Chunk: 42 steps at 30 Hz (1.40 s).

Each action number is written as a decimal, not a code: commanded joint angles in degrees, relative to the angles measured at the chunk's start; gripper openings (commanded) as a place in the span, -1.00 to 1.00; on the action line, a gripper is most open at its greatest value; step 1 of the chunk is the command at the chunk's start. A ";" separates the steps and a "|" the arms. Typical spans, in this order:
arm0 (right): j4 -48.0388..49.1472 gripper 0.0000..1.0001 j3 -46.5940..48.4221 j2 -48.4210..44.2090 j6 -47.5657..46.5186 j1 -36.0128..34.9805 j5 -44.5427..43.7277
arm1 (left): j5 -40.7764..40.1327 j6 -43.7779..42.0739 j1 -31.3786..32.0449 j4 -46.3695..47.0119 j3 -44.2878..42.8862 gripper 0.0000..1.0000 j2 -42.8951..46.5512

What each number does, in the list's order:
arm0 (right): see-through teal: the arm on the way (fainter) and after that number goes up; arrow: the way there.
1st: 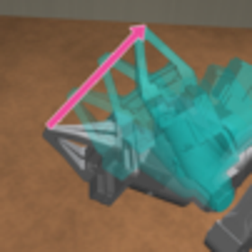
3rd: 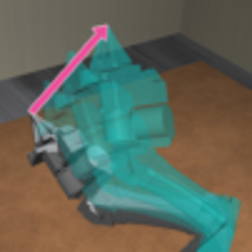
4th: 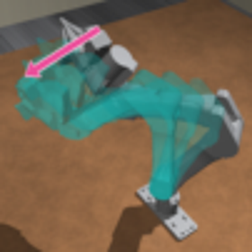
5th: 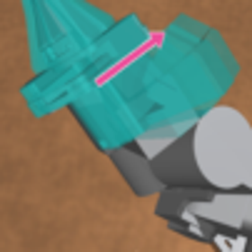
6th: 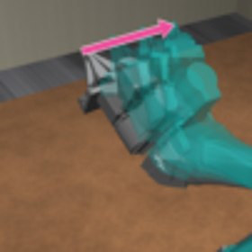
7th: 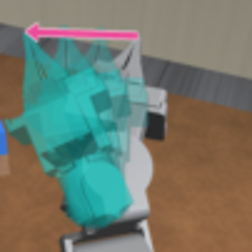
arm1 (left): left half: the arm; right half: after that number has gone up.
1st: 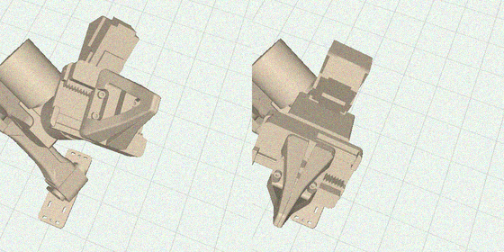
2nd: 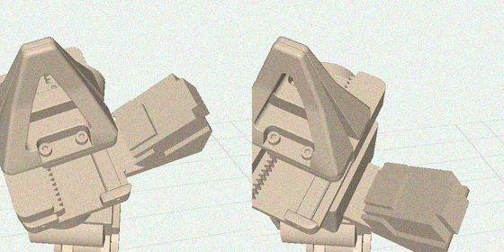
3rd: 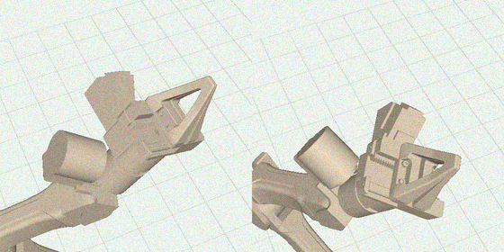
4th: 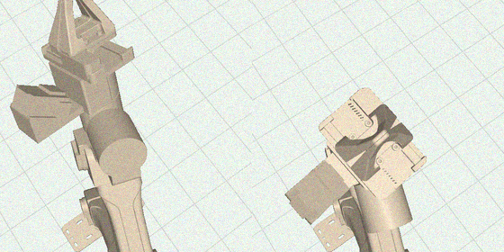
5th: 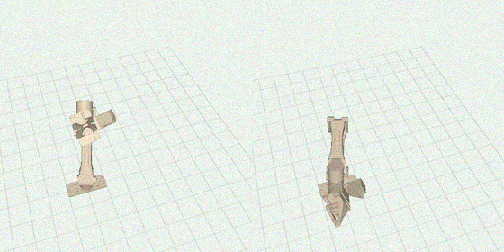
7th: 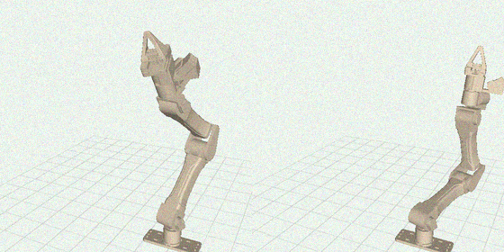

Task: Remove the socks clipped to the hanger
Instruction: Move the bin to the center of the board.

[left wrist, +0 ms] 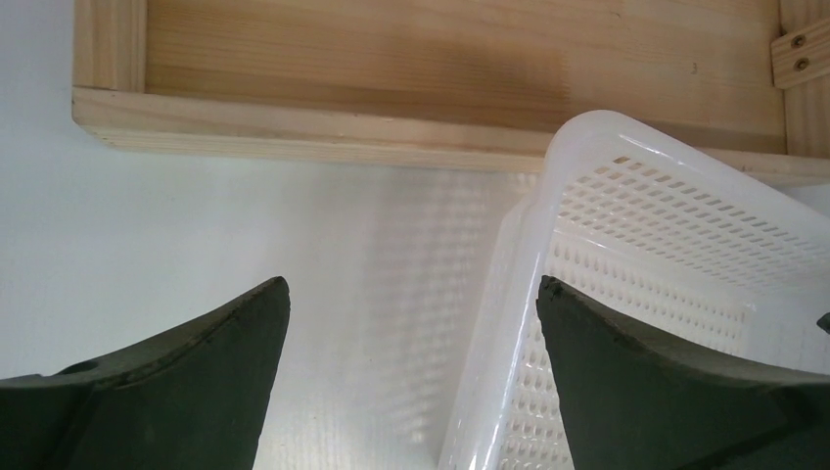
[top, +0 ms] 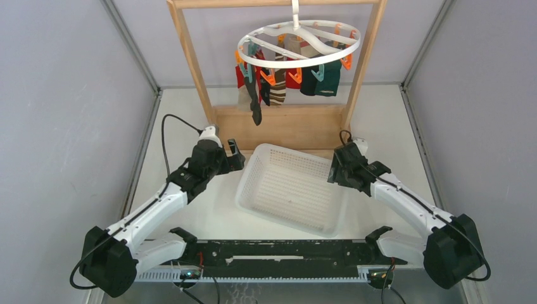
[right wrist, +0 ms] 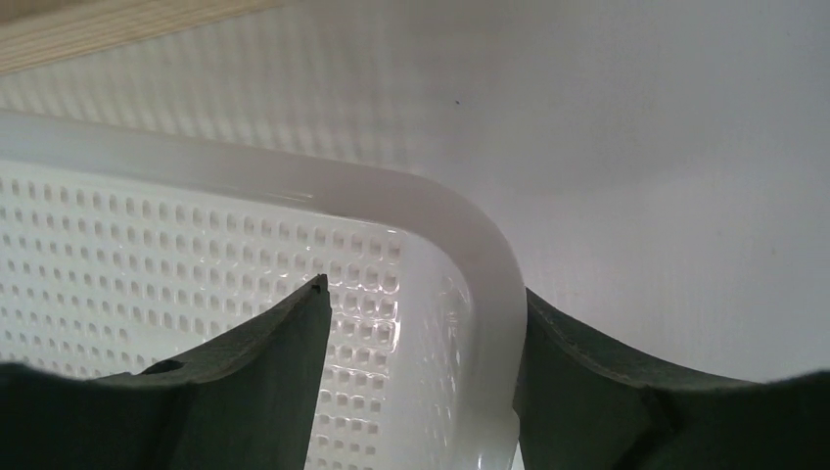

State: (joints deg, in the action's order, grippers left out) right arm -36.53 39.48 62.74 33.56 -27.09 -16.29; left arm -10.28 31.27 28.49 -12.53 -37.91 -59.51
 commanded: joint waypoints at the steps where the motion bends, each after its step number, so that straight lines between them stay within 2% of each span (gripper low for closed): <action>1: 4.83 0.39 4.81 2.88 -3.32 0.43 0.74 | -0.88 -0.35 0.34 2.28 0.98 1.00 1.83; 8: 8.08 0.33 8.89 5.56 -8.49 0.46 2.59 | -1.03 -0.27 0.50 1.34 1.05 1.00 2.77; 16: 10.64 0.28 15.24 13.22 -13.71 -0.06 6.08 | -2.79 0.05 0.58 -0.56 1.29 1.00 3.60; 23: 12.13 0.23 18.91 19.83 -15.50 -4.60 7.61 | -4.35 2.52 1.05 -0.96 3.29 1.00 3.59; 29: 10.56 0.24 18.07 18.43 -15.32 -8.10 4.89 | -5.56 3.72 3.03 -5.72 2.05 1.00 6.72; 31: 9.75 0.30 16.41 15.08 -14.71 -7.63 3.90 | -6.49 3.37 3.16 -8.69 0.17 1.00 9.30; 32: 9.03 0.41 15.73 13.02 -14.50 -7.18 3.47 | -7.44 2.98 3.12 -10.34 -1.17 1.00 10.42; 33: 8.29 0.80 15.04 10.98 -14.39 -6.82 2.98 | -7.86 2.44 3.16 -11.89 -2.70 1.00 11.20; 34: 7.82 0.97 14.35 8.51 -14.66 -6.31 3.34 | -8.77 1.90 3.15 -13.38 -4.40 1.00 11.77; 39: 6.28 0.99 13.76 -2.83 -16.59 -2.18 9.29 | -10.56 -0.50 3.09 -16.64 -11.67 0.99 11.64; 42: 3.42 0.99 16.90 -6.80 -17.03 -1.39 8.16 | -10.26 -1.27 3.15 -17.48 -16.15 1.00 10.19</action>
State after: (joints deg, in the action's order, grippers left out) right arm -30.63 52.51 60.12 18.22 -29.52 -8.80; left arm -18.96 32.42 31.38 -27.81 -46.92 -48.29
